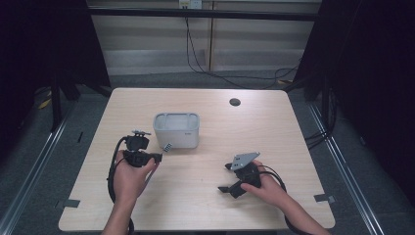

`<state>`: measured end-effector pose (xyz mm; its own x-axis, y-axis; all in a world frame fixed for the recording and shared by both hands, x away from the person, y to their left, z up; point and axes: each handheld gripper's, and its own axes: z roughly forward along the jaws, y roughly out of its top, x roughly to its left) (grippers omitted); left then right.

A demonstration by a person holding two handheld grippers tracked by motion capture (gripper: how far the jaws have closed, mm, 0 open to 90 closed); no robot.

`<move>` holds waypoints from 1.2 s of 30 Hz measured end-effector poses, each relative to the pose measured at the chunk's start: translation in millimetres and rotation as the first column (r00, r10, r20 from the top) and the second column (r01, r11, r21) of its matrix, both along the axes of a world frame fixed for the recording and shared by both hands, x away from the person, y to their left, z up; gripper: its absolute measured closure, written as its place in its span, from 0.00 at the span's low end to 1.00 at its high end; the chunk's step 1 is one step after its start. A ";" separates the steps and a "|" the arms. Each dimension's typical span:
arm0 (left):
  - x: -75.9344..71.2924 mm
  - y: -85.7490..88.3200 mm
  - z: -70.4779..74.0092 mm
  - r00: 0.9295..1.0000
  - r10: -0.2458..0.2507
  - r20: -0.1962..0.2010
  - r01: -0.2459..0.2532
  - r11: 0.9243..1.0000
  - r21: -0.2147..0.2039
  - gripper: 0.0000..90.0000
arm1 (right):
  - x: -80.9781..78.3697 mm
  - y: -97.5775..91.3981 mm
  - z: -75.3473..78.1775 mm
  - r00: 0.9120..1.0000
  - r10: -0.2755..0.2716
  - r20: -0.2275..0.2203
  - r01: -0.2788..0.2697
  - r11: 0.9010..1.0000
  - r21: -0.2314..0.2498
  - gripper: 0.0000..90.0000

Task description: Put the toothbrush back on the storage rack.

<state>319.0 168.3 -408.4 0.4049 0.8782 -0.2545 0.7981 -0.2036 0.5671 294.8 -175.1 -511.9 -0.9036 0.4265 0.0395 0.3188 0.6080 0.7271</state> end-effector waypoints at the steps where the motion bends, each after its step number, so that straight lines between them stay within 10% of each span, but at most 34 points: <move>1: 0.2 1.1 1.7 1.000 0.002 0.009 -0.002 1.000 -0.008 0.93 | 0.1 0.0 0.0 1.000 0.000 -0.001 0.000 1.000 0.001 0.13; 24: 0.0 29.9 29.9 0.976 0.083 0.203 -0.041 0.979 -0.202 0.93 | 0.2 -0.1 0.0 1.000 0.000 0.001 0.000 1.000 -0.001 0.13; 36: 3.9 38.8 39.3 0.948 0.138 0.286 -0.065 0.967 -0.248 0.93 | 0.2 -0.1 0.0 1.000 0.000 0.002 0.000 1.000 -0.002 0.13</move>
<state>322.9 207.0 -369.1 0.4057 0.8494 -0.3374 0.5937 0.0358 0.8039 295.0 -175.1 -511.9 -0.9037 0.4266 0.0366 0.3169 0.6091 0.7270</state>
